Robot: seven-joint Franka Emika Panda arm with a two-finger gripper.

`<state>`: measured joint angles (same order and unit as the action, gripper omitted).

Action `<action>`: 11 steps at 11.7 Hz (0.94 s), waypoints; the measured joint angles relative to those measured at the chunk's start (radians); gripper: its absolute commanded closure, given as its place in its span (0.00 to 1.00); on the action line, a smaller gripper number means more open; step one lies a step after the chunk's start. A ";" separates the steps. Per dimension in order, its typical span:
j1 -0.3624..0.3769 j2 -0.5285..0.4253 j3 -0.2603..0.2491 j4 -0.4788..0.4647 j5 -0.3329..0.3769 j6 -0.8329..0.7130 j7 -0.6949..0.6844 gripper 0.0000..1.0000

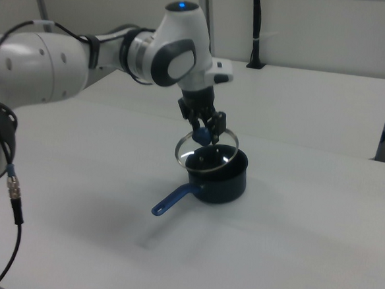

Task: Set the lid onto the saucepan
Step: 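Carry the lid over the black saucepan and lower it onto the rim, then open the gripper to release the lid knob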

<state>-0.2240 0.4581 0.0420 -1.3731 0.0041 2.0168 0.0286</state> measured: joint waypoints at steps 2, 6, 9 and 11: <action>0.003 0.048 0.000 0.001 0.000 0.034 0.024 0.58; 0.003 0.066 -0.001 0.004 -0.002 0.064 0.059 0.58; 0.008 0.084 -0.001 0.005 -0.029 0.098 0.093 0.34; 0.018 0.087 -0.001 0.008 -0.070 0.111 0.108 0.00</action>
<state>-0.2062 0.5448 0.0413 -1.3650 -0.0659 2.1274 0.1361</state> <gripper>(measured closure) 0.339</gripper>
